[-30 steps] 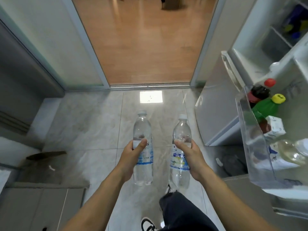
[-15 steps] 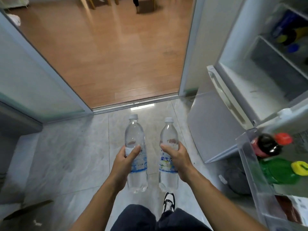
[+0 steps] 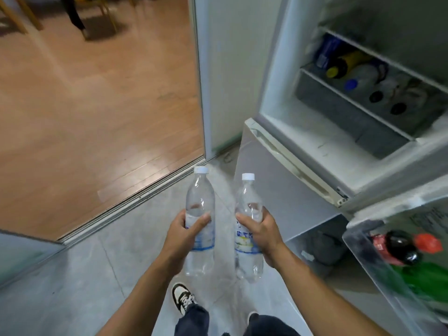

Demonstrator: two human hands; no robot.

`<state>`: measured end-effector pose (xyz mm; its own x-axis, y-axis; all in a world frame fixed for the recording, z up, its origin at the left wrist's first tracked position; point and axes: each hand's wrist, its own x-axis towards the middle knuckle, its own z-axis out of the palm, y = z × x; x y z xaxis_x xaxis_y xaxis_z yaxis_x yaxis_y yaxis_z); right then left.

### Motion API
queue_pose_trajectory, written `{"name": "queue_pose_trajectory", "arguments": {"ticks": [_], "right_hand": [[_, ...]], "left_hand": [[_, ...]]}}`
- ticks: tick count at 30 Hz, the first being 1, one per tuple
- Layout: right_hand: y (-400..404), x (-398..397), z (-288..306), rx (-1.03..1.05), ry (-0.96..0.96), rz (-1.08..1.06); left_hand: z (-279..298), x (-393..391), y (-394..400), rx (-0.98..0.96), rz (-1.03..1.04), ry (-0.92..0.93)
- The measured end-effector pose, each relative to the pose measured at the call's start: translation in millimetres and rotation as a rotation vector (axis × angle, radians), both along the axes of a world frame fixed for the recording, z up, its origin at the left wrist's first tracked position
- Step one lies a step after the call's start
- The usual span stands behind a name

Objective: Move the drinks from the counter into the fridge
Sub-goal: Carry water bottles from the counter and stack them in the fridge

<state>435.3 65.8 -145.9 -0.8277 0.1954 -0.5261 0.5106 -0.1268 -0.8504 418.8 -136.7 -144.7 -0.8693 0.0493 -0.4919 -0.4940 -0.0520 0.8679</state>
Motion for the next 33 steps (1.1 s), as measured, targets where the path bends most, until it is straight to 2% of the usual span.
{"name": "queue_pose_trajectory", "arguments": {"ticks": [8, 14, 22, 33], "right_hand": [[5, -49, 27, 0.04, 0.075, -0.315], [40, -83, 34, 0.072, 0.103, -0.512], [103, -144, 53, 0.206, 0.151, -0.714], [167, -222, 76, 0.436, 0.182, -0.883]], "left_hand": [[12, -121, 20, 0.069, -0.263, 0.033], [29, -189, 78, 0.083, -0.463, 0.037], [60, -266, 161, 0.077, -0.581, 0.112], [90, -364, 261, -0.035, -0.776, 0.409]]}}
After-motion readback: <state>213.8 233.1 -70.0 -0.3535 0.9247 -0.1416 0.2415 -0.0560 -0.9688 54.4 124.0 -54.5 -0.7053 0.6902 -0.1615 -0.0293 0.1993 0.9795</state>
